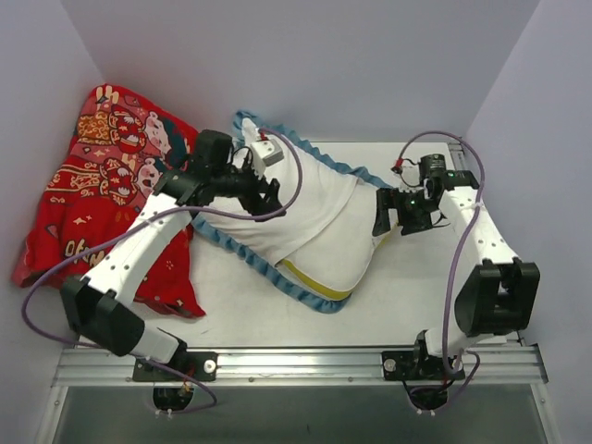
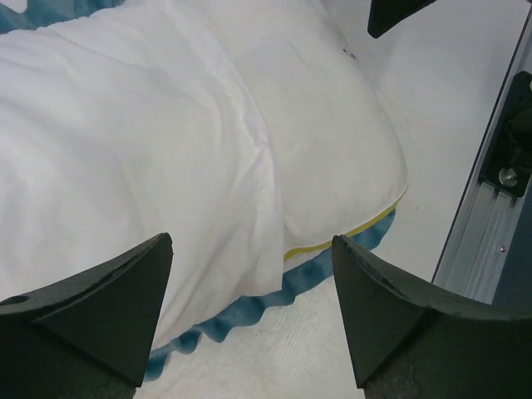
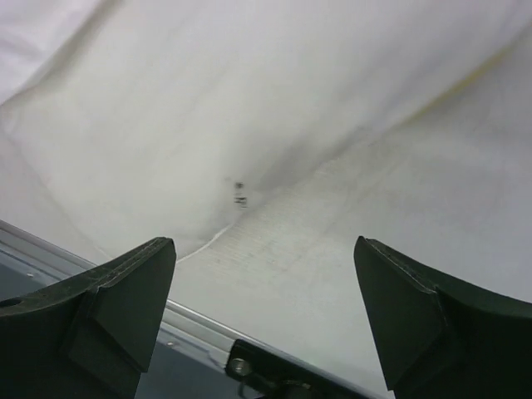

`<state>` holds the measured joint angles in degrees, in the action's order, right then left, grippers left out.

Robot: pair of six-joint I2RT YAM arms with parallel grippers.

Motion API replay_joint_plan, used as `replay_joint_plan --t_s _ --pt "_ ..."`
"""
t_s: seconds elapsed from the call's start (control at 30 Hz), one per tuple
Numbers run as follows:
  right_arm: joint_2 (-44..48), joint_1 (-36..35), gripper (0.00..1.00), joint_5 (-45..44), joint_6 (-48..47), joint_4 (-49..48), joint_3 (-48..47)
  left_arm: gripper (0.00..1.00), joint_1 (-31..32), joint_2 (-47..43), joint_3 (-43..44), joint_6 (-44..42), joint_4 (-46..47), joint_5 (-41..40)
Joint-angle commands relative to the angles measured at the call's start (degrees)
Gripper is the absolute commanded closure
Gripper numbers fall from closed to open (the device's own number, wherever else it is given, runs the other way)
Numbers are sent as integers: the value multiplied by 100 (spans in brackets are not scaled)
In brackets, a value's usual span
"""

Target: Put the pillow into the pillowcase

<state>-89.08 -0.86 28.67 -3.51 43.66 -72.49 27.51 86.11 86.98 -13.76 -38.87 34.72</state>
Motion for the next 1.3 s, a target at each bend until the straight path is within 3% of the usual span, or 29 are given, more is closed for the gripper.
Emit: replay_joint_plan --t_s 0.0,0.13,0.27,0.43,0.5,0.53,0.57,0.6,0.63,0.67,0.7,0.8,0.87,0.9,0.93,0.97,1.07,1.13,1.27 --pt "558 -966 7 -993 -871 495 -458 14 -263 -409 -444 373 371 333" --pt "436 -2853 6 -1574 -897 188 -398 14 -886 -875 -1024 1058 942 333" --pt "-187 -3988 0 -1925 -608 -147 -476 14 -1983 -1340 -1446 1885 1338 668" --pt "-1268 -4808 0 -2506 -458 -314 -705 11 -2452 -1825 -1517 1483 909 773" --pt "-1594 -4845 0 -2673 -405 -323 -793 11 -2443 -2009 -1526 650 288 1106" --pt "-1847 -4810 6 -2656 -414 -314 -811 11 -2434 -2088 -1543 290 5 1281" --pt "-1946 -4748 18 -2516 -396 -314 -898 12 -2417 -2246 -1570 -636 -328 1492" --pt "-2008 -4591 50 -2367 -379 -314 -933 12 -2347 -2343 -1631 -1168 -1028 1537" --pt "-2017 -4468 64 -2183 -335 -305 -986 12 -2259 -2570 -1832 -1747 -1391 1512" --pt "-2000 -4371 78 -1737 -274 -314 -1091 12 -2163 -2712 -2016 -2945 -1717 1381" --pt "-1956 -4161 100 -1524 -169 -314 -1144 12 -2040 -2852 -2218 -3496 -2242 1284" --pt "-1701 -3957 100 -603 -80 -314 -1285 13 -1014 -3546 -3272 -4748 -2101 706" --pt "-1525 -3886 100 -336 -54 -314 -1303 13 233 -4020 -4204 -4463 -1242 56" --pt "-1473 -3886 100 -92 -53 -314 -1294 12 673 -4092 -4529 -4330 -219 -809" --pt "-1411 -3886 100 -11 -19 -314 -1294 12 1530 -3980 -4741 -4328 157 -1166" --pt "-1393 -3895 100 33 16 -297 -1285 12 1843 -3822 -5056 -4398 517 -1474" --pt "-1367 -3860 100 183 131 -270 -1303 12 2381 -2769 -4982 -4373 1442 -1863" --pt "-1358 -3834 100 288 175 -270 -1277 9 2461 -1945 -4823 -4258 1917 -1986" --pt "-1349 -3763 100 473 254 -253 -1233 6 2610 -1106 -4839 -4642 2928 -2215"
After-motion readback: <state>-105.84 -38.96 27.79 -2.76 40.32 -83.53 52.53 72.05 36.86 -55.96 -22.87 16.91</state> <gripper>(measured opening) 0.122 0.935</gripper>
